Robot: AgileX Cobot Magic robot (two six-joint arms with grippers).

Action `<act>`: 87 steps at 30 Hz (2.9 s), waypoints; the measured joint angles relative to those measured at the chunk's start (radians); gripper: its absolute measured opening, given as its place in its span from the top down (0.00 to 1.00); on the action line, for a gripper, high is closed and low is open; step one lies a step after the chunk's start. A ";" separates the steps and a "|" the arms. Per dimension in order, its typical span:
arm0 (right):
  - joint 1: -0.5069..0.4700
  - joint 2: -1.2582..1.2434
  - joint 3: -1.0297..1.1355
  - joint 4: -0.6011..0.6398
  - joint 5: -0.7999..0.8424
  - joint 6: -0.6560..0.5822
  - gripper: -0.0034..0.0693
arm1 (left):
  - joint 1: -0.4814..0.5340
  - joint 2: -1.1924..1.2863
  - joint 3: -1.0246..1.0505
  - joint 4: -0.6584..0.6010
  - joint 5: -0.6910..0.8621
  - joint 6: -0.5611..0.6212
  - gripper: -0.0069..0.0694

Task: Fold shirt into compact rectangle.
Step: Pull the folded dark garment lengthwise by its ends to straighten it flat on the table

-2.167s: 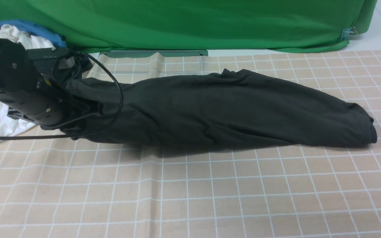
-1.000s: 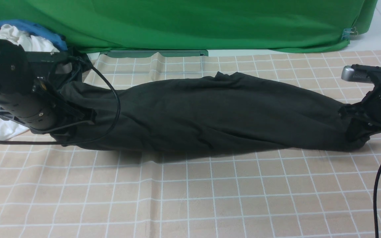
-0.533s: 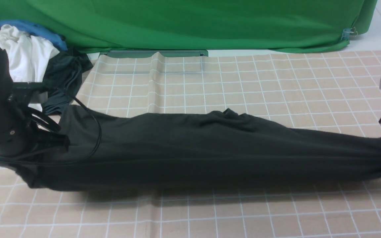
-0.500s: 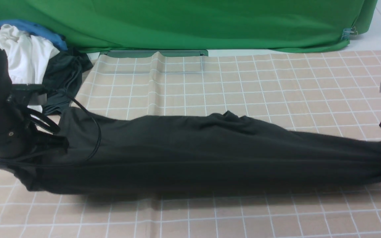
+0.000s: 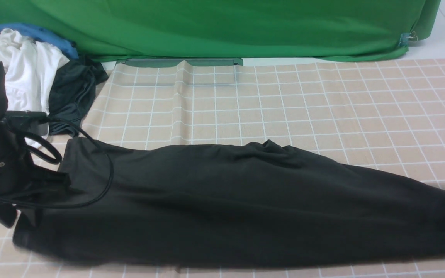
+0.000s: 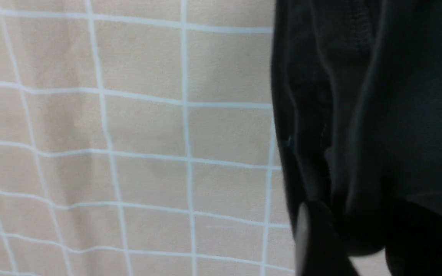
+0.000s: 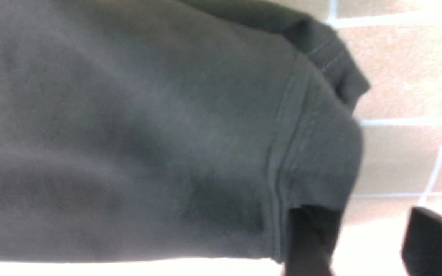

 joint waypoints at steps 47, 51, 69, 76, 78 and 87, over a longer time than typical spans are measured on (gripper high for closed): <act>0.529 0.249 -0.448 0.112 -0.351 -0.113 0.89 | 0.009 0.327 -0.140 -0.133 -0.384 -0.066 0.89; 0.430 0.150 -0.456 0.101 -0.184 -0.119 0.89 | 0.009 0.228 -0.140 -0.130 -0.368 -0.064 0.88; 0.112 -0.158 0.109 0.048 -0.239 -0.014 0.25 | 0.010 -0.396 0.224 -0.257 -0.323 0.026 0.88; 0.112 -0.060 0.173 0.048 -0.326 -0.008 0.13 | 0.010 -0.486 0.275 -0.259 -0.320 0.039 0.88; 0.112 -0.039 0.173 0.048 -0.336 -0.006 0.15 | 0.010 -0.500 0.278 -0.259 -0.320 0.039 0.88; 0.112 -0.026 0.171 0.051 -0.366 -0.041 0.67 | 0.010 -0.537 0.278 -0.280 -0.311 0.043 0.88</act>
